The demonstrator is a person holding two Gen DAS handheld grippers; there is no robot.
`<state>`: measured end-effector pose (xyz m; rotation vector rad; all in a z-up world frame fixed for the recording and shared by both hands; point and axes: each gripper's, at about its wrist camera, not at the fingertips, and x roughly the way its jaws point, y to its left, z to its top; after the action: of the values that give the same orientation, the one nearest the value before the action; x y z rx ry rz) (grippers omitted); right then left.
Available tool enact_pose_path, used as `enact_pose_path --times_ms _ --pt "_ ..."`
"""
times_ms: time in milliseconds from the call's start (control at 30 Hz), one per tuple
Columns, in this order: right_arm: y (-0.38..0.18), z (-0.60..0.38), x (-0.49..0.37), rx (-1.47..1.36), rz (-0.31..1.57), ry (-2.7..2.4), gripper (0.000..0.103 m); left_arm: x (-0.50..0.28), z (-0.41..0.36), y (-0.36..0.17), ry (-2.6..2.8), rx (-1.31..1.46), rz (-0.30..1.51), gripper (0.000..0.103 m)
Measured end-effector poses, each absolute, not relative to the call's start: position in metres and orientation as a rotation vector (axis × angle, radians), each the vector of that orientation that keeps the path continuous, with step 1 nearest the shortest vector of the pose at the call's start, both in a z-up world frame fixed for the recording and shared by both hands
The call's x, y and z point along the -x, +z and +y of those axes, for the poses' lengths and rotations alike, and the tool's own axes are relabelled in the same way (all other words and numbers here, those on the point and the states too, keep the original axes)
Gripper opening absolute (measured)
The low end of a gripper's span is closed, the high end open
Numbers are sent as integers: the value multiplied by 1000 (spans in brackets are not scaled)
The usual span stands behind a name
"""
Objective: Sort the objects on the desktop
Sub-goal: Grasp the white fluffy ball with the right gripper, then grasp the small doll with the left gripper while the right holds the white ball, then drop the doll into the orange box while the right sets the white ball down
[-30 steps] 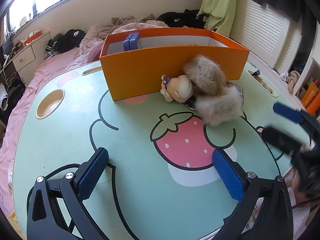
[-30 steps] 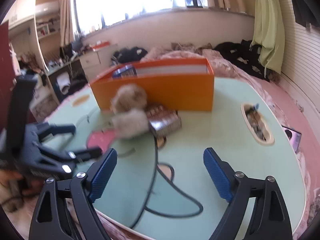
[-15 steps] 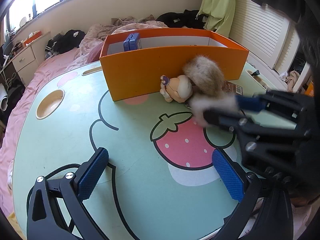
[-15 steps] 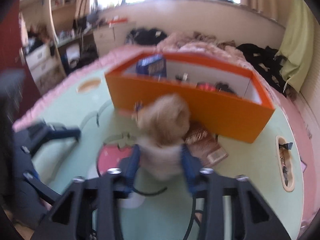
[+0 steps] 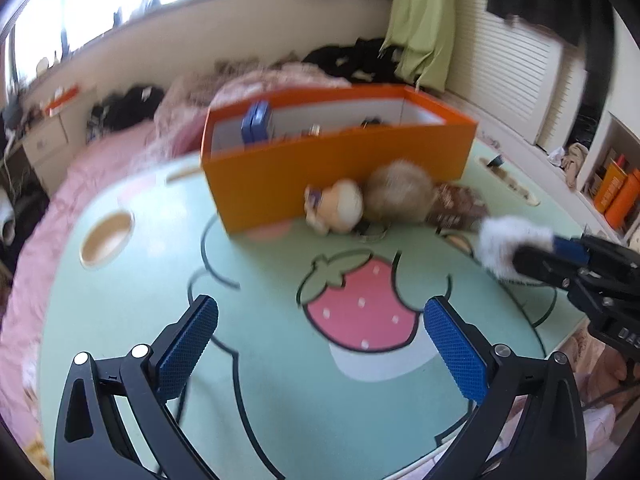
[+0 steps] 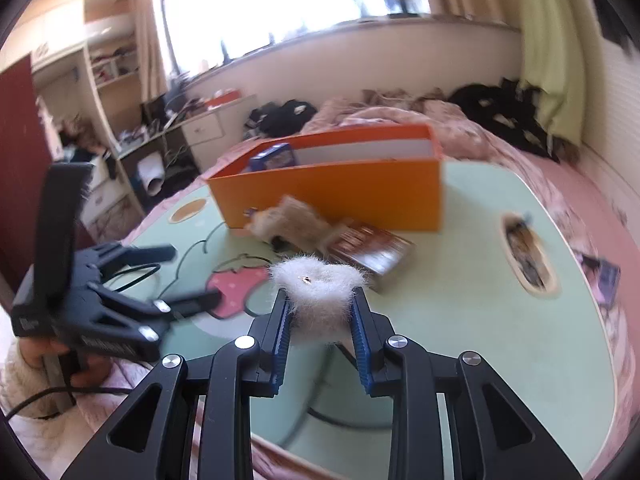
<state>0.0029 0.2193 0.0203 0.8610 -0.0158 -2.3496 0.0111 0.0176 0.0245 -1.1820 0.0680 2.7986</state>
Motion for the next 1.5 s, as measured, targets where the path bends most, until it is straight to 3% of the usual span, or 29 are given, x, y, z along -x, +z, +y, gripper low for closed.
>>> enact_pose_path --times_ms 67,167,300,600,733,767,867,1233,1500 --pt "18 225 3 -881 -34 -2360 27 -5 20 31 2795 1160 96 100" --pt "15 232 8 -897 -80 -2381 27 11 21 36 2758 1160 60 84" --pt "13 232 7 -908 -92 -2366 27 40 8 45 2740 1145 -108 84" --pt "11 231 5 -908 -94 -2356 27 75 11 25 2682 1305 -199 73" --pt "9 229 6 -916 -92 -2348 27 81 31 8 2685 1369 -52 72" --pt "9 229 6 -917 -91 -2347 27 81 35 7 2693 1369 -12 60" --pt "8 229 5 -919 -90 -2345 27 76 40 7 2674 1330 -20 42" --pt "12 231 4 -904 -84 -2357 27 22 15 37 2756 1103 -29 41" --pt "67 204 21 -763 -22 -2387 27 25 8 89 2803 957 -65 41"
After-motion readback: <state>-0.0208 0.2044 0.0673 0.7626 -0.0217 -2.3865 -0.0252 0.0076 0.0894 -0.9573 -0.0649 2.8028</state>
